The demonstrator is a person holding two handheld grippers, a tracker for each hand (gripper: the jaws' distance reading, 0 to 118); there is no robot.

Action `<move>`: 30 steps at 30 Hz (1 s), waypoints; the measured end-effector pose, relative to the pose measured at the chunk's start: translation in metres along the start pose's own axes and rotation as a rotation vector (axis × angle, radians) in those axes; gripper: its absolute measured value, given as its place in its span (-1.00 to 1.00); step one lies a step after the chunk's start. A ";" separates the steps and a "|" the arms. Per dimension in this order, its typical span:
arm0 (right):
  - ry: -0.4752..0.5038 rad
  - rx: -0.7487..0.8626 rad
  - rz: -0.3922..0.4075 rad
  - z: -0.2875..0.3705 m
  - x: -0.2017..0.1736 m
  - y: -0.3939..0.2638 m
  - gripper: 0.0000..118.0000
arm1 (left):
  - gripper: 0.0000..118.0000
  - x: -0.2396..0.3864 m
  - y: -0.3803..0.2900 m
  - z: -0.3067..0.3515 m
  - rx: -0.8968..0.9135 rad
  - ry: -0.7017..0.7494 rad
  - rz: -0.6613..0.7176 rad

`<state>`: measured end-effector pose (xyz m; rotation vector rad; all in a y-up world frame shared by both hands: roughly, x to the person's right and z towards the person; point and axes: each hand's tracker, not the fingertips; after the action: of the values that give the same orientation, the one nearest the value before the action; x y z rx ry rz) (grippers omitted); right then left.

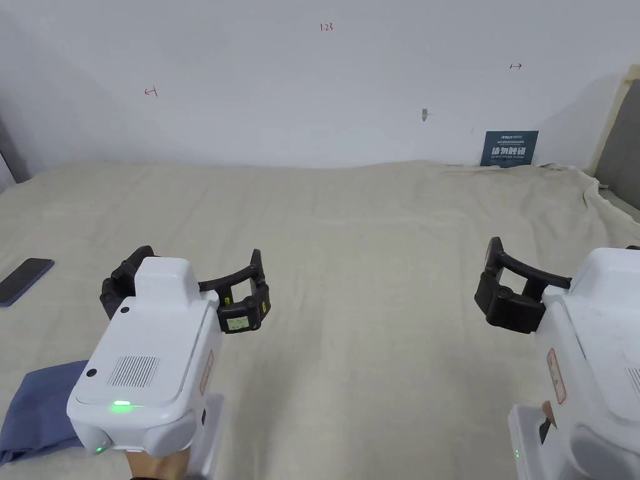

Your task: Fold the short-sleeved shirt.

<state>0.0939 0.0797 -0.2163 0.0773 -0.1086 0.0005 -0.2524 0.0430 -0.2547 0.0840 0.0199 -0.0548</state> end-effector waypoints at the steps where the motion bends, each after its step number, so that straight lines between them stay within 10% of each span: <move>1: 0.001 -0.001 -0.004 0.000 0.001 0.000 1.00 | 1.00 0.000 0.000 0.000 0.001 0.001 -0.001; 30: 0.017 -0.013 0.002 0.001 0.001 0.000 1.00 | 1.00 0.001 0.000 0.002 0.003 0.000 -0.010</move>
<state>0.0950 0.0791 -0.2148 0.0644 -0.0921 0.0026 -0.2518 0.0428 -0.2529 0.0872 0.0203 -0.0645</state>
